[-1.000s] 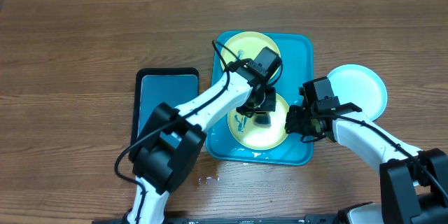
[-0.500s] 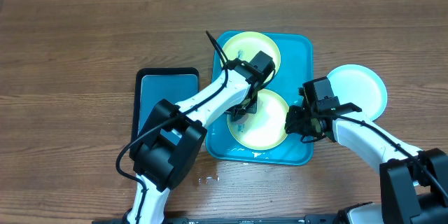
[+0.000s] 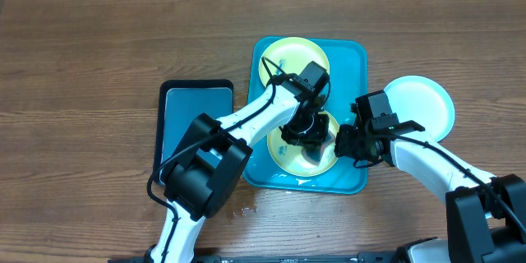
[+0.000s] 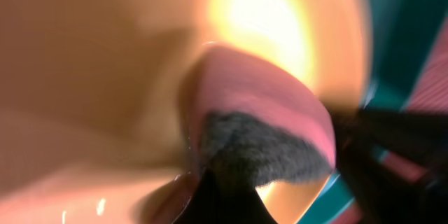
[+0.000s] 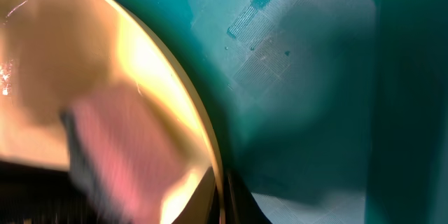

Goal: Clean dirty plates on tray and stack at the side

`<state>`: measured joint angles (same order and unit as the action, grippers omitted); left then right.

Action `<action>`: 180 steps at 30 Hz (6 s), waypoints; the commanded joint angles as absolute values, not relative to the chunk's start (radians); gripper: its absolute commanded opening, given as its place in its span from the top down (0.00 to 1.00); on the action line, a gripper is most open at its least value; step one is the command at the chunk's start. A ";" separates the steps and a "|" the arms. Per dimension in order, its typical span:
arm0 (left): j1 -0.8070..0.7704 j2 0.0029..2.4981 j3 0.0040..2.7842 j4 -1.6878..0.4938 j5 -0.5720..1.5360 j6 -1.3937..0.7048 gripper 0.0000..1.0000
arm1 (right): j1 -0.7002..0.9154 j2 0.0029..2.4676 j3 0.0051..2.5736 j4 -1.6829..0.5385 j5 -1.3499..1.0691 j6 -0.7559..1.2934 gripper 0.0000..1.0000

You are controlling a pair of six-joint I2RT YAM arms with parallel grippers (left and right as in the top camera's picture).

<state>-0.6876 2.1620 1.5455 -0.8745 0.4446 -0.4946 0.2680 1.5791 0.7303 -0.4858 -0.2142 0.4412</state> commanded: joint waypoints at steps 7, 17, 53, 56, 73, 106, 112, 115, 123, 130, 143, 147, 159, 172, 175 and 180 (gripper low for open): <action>-0.645 2.193 1.606 -1.182 -0.224 -0.635 0.96 | 0.267 1.598 0.701 -0.506 -0.185 0.443 0.96; -0.648 2.194 1.663 -1.052 -0.365 -0.551 0.96 | 0.267 1.598 0.701 -0.507 -0.185 0.442 0.96; -0.601 2.260 1.722 -1.148 -0.391 -0.618 0.96 | 0.267 1.598 0.701 -0.520 -0.185 0.443 0.96; -0.603 2.260 1.722 -1.192 -0.474 -0.624 0.96 | 0.267 1.598 0.701 -0.517 -0.185 0.443 0.96; -0.593 1.992 1.871 -1.418 -0.491 -0.687 0.96 | 0.267 1.598 0.701 -0.520 -0.185 0.443 0.96; -0.077 1.573 1.512 -1.297 -0.053 -0.493 0.20 | 0.345 1.513 1.006 -0.886 -0.020 0.432 0.96; -0.023 1.303 1.745 -1.403 0.006 -0.493 0.00 | 0.590 1.500 1.284 -0.846 0.185 0.340 0.96; -0.023 1.175 1.767 -1.411 0.035 -0.493 0.00 | 0.697 1.507 1.286 -0.632 0.214 0.282 0.96; -0.023 0.971 1.767 -1.411 0.045 -0.493 0.00 | 0.862 1.617 1.286 -0.341 0.366 0.260 0.96; -0.023 0.931 1.767 -1.434 0.045 -0.493 0.00 | 0.956 1.670 1.286 -0.292 0.564 0.229 0.96; -0.023 0.934 1.764 -1.441 0.045 -0.493 0.00 | 1.193 1.670 1.286 -0.323 1.088 0.133 0.96; -0.023 0.934 1.764 -1.441 0.045 -0.493 0.00 | 1.234 1.670 1.286 -0.319 1.204 0.118 0.96; -0.023 0.934 1.764 -1.441 0.045 -0.493 0.00 | 1.271 1.670 1.286 -0.287 1.283 0.073 0.96; -0.023 0.934 1.764 -1.441 0.045 -0.493 0.00 | 1.271 1.670 1.286 -0.203 1.282 0.017 0.96; -0.023 0.934 1.764 -1.441 0.045 -0.493 0.00 | 1.271 1.670 1.286 -0.202 1.282 0.017 0.96; -0.023 0.934 1.764 -1.441 0.045 -0.493 0.00 | 1.271 1.670 1.286 -0.195 1.282 0.017 0.96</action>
<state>-0.0246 0.9321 1.7569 -1.4437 0.0311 -0.4973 1.2659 1.6863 1.2663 -0.2092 1.2610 0.0185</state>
